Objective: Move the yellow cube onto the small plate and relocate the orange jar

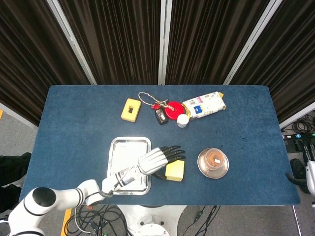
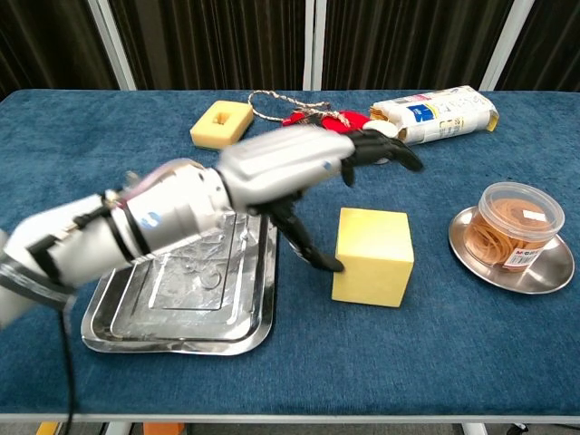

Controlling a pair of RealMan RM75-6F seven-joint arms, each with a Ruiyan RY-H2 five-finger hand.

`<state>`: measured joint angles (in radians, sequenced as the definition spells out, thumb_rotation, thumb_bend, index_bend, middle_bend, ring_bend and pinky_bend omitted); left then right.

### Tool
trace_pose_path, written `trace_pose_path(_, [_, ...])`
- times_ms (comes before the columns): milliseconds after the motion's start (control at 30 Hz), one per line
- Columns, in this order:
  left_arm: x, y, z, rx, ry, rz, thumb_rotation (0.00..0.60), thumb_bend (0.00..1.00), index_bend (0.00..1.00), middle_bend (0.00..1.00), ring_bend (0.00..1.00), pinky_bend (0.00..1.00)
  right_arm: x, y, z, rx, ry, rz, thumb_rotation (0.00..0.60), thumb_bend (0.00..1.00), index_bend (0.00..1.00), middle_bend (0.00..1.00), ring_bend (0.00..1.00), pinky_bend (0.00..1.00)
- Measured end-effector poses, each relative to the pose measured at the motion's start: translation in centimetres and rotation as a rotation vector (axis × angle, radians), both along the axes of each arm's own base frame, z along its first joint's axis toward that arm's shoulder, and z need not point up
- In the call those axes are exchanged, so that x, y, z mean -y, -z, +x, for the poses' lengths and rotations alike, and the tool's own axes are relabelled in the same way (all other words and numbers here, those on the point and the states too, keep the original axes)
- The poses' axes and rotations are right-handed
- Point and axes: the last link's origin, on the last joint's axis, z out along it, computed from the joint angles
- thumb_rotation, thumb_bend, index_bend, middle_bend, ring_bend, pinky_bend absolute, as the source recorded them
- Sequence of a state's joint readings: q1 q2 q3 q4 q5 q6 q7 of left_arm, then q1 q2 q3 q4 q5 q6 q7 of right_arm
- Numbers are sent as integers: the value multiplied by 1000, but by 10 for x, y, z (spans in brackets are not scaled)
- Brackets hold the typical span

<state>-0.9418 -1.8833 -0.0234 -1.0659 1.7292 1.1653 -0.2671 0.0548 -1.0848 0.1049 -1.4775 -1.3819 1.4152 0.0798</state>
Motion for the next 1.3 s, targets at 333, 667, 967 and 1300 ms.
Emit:
trace_pose_path(333, [-12,-104,-67,-149,-183,245,600,16,136,86,54,319,21,26,31,-48,-80,105,600,72,0,0,0,0])
trace_pose_path(667, [5,-179,-163,-291,-518,529,600,14,136,87,54,278,47,72,77,-91,-171,313,600,72,0,0,0,0])
trace_pose_path(967, [37,-209,-221,-336,-707,584,600,14,136,88,54,270,71,119,104,-120,-216,459,600,72,0,0,0,0])
trace_pose_path(1300, [58,-215,-255,-357,-800,597,600,13,136,88,54,268,85,157,114,-147,-231,529,600,89,0,48,0,1])
